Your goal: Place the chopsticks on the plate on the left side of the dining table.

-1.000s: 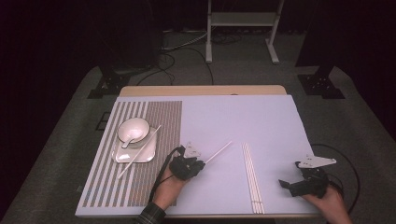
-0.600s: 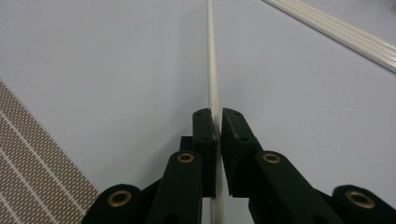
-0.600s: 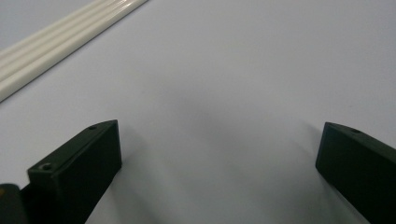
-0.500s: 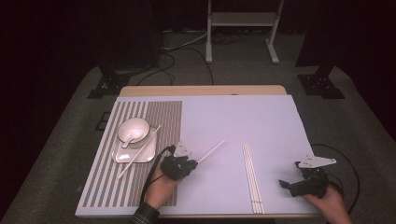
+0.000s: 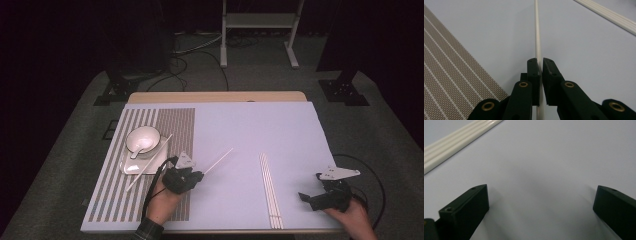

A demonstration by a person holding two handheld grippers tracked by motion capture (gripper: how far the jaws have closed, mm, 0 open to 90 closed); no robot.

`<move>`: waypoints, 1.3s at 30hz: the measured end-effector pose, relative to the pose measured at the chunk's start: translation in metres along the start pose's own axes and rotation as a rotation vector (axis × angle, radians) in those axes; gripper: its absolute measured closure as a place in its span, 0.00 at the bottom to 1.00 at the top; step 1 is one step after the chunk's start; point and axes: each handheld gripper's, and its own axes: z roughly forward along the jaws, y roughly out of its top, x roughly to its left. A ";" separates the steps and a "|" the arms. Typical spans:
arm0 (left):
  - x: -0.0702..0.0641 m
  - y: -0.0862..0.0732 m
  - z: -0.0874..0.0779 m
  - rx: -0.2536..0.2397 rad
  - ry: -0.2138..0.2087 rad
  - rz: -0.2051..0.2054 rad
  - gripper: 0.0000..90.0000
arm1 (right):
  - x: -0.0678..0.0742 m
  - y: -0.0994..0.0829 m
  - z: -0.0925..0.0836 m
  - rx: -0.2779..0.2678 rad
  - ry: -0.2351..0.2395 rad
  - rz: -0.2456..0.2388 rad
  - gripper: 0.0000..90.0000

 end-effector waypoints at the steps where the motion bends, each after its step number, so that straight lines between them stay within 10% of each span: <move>1: 0.001 -0.001 -0.002 -0.002 0.002 -0.002 0.94 | 0.000 0.000 0.000 0.000 0.000 0.000 0.00; 39: 0.056 -0.026 -0.046 -0.013 0.113 -0.112 0.94 | 0.000 0.000 0.000 0.001 0.001 0.001 0.00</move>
